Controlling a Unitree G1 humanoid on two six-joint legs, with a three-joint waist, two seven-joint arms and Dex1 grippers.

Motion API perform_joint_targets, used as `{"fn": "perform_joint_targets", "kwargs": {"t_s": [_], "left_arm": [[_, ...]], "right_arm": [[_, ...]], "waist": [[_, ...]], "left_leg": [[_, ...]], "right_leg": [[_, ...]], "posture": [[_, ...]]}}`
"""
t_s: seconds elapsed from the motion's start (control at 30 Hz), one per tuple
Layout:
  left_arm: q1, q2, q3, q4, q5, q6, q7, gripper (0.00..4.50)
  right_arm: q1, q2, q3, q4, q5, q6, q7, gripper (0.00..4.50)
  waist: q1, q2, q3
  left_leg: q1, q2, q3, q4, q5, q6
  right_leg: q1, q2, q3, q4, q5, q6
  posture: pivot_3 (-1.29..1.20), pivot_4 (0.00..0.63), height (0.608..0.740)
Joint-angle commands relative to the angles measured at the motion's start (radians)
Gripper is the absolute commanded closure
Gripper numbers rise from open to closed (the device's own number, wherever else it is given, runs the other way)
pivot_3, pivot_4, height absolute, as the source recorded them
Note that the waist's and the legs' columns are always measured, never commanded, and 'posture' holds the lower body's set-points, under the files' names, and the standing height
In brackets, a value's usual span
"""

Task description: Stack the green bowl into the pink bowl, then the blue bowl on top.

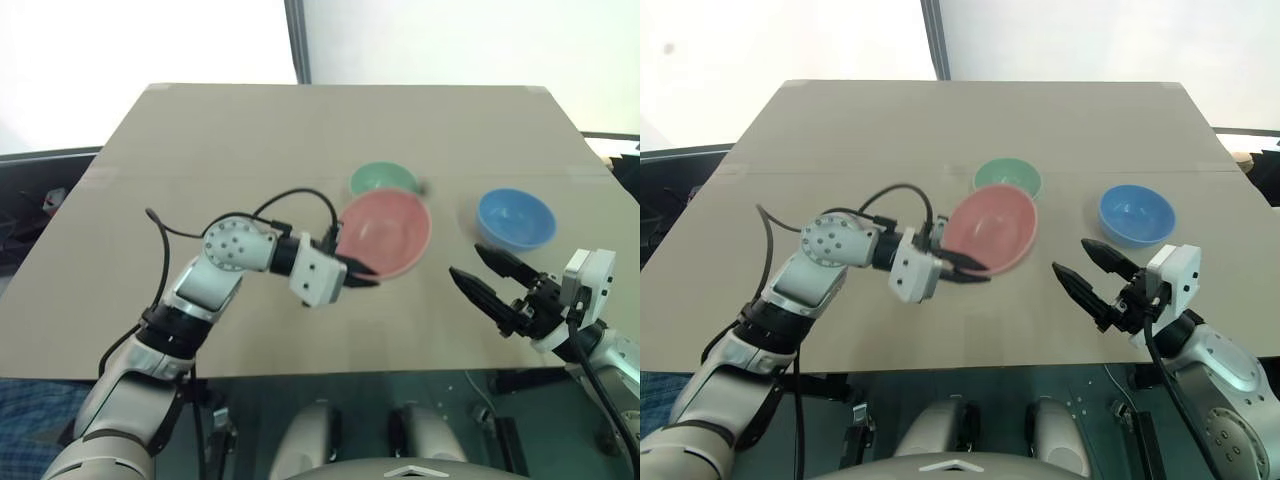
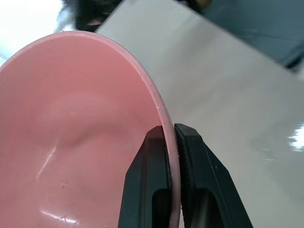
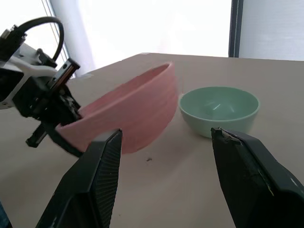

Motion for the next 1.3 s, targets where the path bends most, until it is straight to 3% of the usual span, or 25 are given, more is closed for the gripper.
{"fn": "perform_joint_targets", "kwargs": {"t_s": [0.03, 0.23, 0.27, 0.4, 0.43, 0.5, 0.57, 0.7, 0.87, 0.97, 1.13, 1.3], "left_arm": [[-0.013, 0.029, -0.005, -0.013, 0.032, -0.029, -0.030, 4.42], [-0.062, 0.024, -0.015, 0.097, 0.182, -0.100, 0.032, 4.42], [-0.075, 0.013, -0.015, 0.129, 0.210, -0.126, 0.059, 3.68], [-0.094, -0.014, -0.014, 0.188, 0.222, -0.169, 0.090, 2.10], [-0.094, -0.020, -0.013, 0.191, 0.211, -0.169, 0.088, 1.49], [-0.101, -0.040, -0.003, 0.197, 0.181, -0.155, 0.091, 0.98], [-0.110, -0.059, 0.017, 0.191, 0.115, -0.116, 0.076, 0.16], [-0.103, -0.049, 0.107, 0.077, -0.154, 0.278, 0.031, 0.06], [-0.164, -0.150, 0.315, 0.080, -0.293, 0.662, 0.360, 0.06], [-0.057, -0.128, 0.413, -0.030, -0.425, 0.878, 0.423, 0.06], [0.109, -0.098, 0.532, -0.175, -0.536, 1.038, 0.517, 0.06], [0.202, -0.062, 0.611, -0.243, -0.566, 1.095, 0.582, 0.06]], "right_arm": [[0.005, 0.005, -0.020, -0.044, -0.004, -0.024, -0.010, 1.36], [0.012, 0.008, -0.019, -0.043, -0.015, -0.032, -0.014, 1.36], [0.012, 0.009, -0.018, -0.043, -0.017, -0.033, -0.016, 1.36], [0.013, 0.012, -0.015, -0.043, -0.023, -0.035, -0.018, 1.36], [0.014, 0.012, -0.015, -0.043, -0.023, -0.035, -0.019, 1.36], [0.015, 0.010, -0.016, -0.044, -0.022, -0.035, -0.020, 1.36], [0.017, 0.008, -0.018, -0.044, -0.021, -0.035, -0.020, 1.36], [0.013, -0.004, -0.024, -0.040, -0.021, -0.021, -0.027, 1.36], [0.012, -0.094, -0.027, 0.017, -0.096, 0.053, -0.042, 1.36], [-0.120, -0.108, -0.005, 0.144, -0.222, 0.061, -0.127, 1.36], [-0.316, -0.124, 0.057, 0.281, -0.292, 0.039, -0.078, 1.36], [-0.559, -0.157, 0.223, 0.470, -0.438, 0.021, 0.007, 1.36]], "waist": [[0.004, 0.000, 0.000], [0.004, 0.000, 0.000], [0.004, 0.000, 0.000], [0.003, 0.000, 0.000], [0.003, 0.000, 0.000], [0.003, -0.001, 0.000], [0.004, -0.001, 0.000], [0.001, -0.001, 0.001], [0.003, -0.002, 0.002], [-0.011, -0.002, 0.002], [-0.023, -0.001, 0.008], [-0.016, -0.002, 0.010]], "left_leg": [[0.000, 0.000, 0.000, 0.001, 0.000, 0.000], [0.001, -0.001, 0.000, 0.004, -0.001, 0.002], [0.001, -0.001, 0.000, 0.004, -0.001, 0.002], [0.001, 0.000, 0.000, 0.004, -0.001, 0.002], [0.001, 0.000, 0.000, 0.004, -0.001, 0.002], [0.001, 0.000, 0.000, 0.004, -0.001, 0.002], [0.001, 0.000, -0.001, 0.004, -0.001, 0.002], [0.001, 0.000, -0.001, 0.005, -0.001, 0.002], [0.001, 0.000, -0.003, 0.008, -0.001, 0.002], [0.003, 0.000, -0.003, 0.009, -0.001, 0.002], [0.010, 0.002, 0.000, 0.004, 0.001, -0.001], [0.011, 0.002, -0.002, 0.003, 0.001, -0.001]], "right_leg": [[0.001, 0.000, 0.000, 0.000, 0.000, 0.000], [0.003, 0.001, -0.001, 0.000, 0.000, 0.001], [0.003, 0.002, -0.001, 0.000, 0.000, 0.001], [0.003, 0.002, -0.001, 0.000, 0.000, 0.001], [0.003, 0.002, -0.001, 0.000, 0.000, 0.001], [0.004, 0.002, -0.001, 0.000, 0.000, 0.001], [0.004, 0.002, -0.001, 0.000, 0.000, 0.001], [0.004, 0.002, -0.001, 0.000, 0.000, 0.001], [0.005, 0.002, -0.002, 0.001, 0.000, 0.001], [0.008, 0.003, -0.003, 0.001, 0.000, 0.001], [0.012, 0.003, 0.000, 0.001, 0.000, 0.001], [0.012, 0.002, -0.001, 0.000, 0.000, 0.000]], "posture": [[0.00, 0.150, 0.740], [0.00, 0.150, 0.740], [0.00, 0.150, 0.740], [0.00, 0.150, 0.740], [0.00, 0.150, 0.740], [0.00, 0.150, 0.740], [0.00, 0.150, 0.740], [0.00, 0.150, 0.740], [0.00, 0.150, 0.740], [0.00, 0.150, 0.740], [0.00, 0.150, 0.740], [0.00, 0.150, 0.740]]}}
